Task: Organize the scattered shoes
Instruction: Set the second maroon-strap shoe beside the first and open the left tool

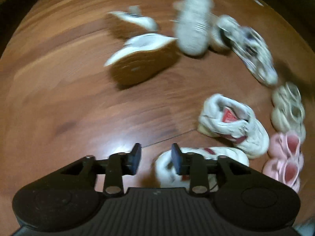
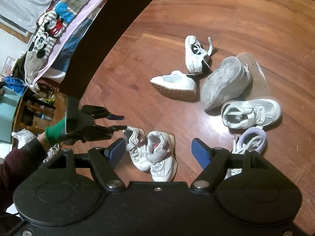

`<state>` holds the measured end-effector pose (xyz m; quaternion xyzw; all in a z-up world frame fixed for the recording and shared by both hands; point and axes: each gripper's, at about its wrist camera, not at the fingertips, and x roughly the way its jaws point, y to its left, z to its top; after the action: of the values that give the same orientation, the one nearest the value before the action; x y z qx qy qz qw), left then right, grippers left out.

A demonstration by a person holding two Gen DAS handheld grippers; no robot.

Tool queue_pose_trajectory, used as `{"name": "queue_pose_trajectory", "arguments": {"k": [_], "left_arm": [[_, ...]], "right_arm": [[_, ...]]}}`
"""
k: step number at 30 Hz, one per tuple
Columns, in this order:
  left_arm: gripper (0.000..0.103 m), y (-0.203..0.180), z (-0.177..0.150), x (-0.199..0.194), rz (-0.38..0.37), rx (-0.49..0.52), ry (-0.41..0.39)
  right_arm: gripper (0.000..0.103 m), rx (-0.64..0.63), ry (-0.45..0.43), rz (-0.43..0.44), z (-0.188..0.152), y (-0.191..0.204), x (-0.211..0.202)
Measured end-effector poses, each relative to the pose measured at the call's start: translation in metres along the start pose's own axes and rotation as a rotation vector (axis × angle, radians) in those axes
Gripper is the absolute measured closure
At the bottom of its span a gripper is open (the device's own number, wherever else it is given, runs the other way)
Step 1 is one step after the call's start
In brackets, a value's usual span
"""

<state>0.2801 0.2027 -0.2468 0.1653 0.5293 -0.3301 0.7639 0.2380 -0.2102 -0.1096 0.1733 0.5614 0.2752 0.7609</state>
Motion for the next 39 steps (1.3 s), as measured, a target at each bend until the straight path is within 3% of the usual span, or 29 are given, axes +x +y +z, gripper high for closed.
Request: {"name": "queue_pose_trajectory", "arguments": {"k": [3, 9, 11, 13, 21, 24, 34, 39], "left_arm": [[0.055, 0.001, -0.007, 0.002, -0.005, -0.065, 0.006], [0.055, -0.007, -0.004, 0.041, 0.079, -0.153, 0.114], [0.08, -0.011, -0.007, 0.057, 0.113, -0.17, 0.16], [0.083, -0.015, -0.009, 0.061, 0.133, -0.145, 0.162], [0.087, -0.036, -0.003, 0.048, 0.053, 0.033, 0.135], [0.087, -0.049, 0.0, 0.053, 0.067, 0.053, 0.151], [0.087, -0.062, 0.008, 0.059, 0.084, 0.065, 0.147], [0.087, -0.067, 0.012, 0.067, 0.105, 0.009, 0.161]], "right_arm": [[0.027, -0.007, 0.005, 0.003, -0.001, 0.002, 0.002], [0.027, -0.008, 0.01, -0.001, 0.0, 0.007, 0.005], [0.027, -0.009, 0.013, -0.002, 0.0, 0.008, 0.007], [0.027, -0.011, 0.018, -0.003, -0.001, 0.009, 0.01], [0.027, -0.012, 0.024, -0.004, -0.001, 0.006, 0.012], [0.027, -0.012, 0.023, -0.005, 0.0, 0.006, 0.011], [0.027, -0.006, 0.014, -0.015, 0.001, 0.003, 0.011], [0.026, 0.0, -0.006, -0.036, 0.004, -0.004, 0.009]]}}
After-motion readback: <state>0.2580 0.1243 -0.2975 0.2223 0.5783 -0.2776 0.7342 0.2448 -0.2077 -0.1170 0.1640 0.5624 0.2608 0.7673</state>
